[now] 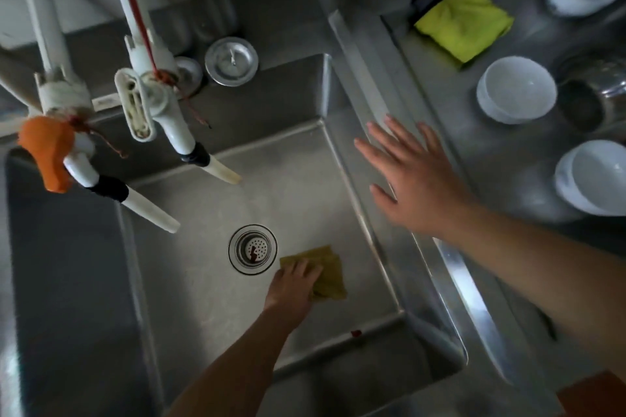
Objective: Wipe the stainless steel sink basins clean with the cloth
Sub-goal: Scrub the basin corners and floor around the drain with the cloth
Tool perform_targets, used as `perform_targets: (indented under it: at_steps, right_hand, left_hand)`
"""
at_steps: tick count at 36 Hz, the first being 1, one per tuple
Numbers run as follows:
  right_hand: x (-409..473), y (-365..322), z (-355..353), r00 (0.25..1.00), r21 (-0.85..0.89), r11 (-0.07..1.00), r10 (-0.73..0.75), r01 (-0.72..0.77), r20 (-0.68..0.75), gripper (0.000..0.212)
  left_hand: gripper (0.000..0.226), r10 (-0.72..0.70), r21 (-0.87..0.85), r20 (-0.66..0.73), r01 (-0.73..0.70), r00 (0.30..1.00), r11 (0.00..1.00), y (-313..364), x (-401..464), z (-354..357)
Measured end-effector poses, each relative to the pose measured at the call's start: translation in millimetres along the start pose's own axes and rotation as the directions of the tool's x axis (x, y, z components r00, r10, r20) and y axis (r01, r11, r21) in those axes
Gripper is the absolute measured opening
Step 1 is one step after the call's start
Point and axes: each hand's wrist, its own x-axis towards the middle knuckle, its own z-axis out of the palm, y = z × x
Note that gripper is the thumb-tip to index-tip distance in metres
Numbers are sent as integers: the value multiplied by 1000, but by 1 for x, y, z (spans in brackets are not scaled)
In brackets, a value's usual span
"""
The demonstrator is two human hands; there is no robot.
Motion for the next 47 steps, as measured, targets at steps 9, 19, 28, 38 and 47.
perform_targets:
  at_steps: [9,19,28,38,47]
  right_hand:
    - [6,37,36,992,41,996,71,-76,102,81]
    - [6,33,51,990,98,988,125,-118,-67,64]
    - [8,34,54,988,93,986,145,-139,-57,64]
    - [6,35,61,981,74,989,138,-129,-135,60]
    - [7,31,54,984,46,986,164,-161,-72,65]
  left_hand:
    - [61,-161,-36,19,162,987,986,17,26,12]
    - [40,-697,-803,-146,327,702,498,-6,95,-63]
    - [47,-768,-913,-69,271,636,306,-39,209,-161]
    - [75,-504,-591,-192,311,842,744,19,262,-164]
    - [70,-266,-459,-290,111,919,882,15,210,-110]
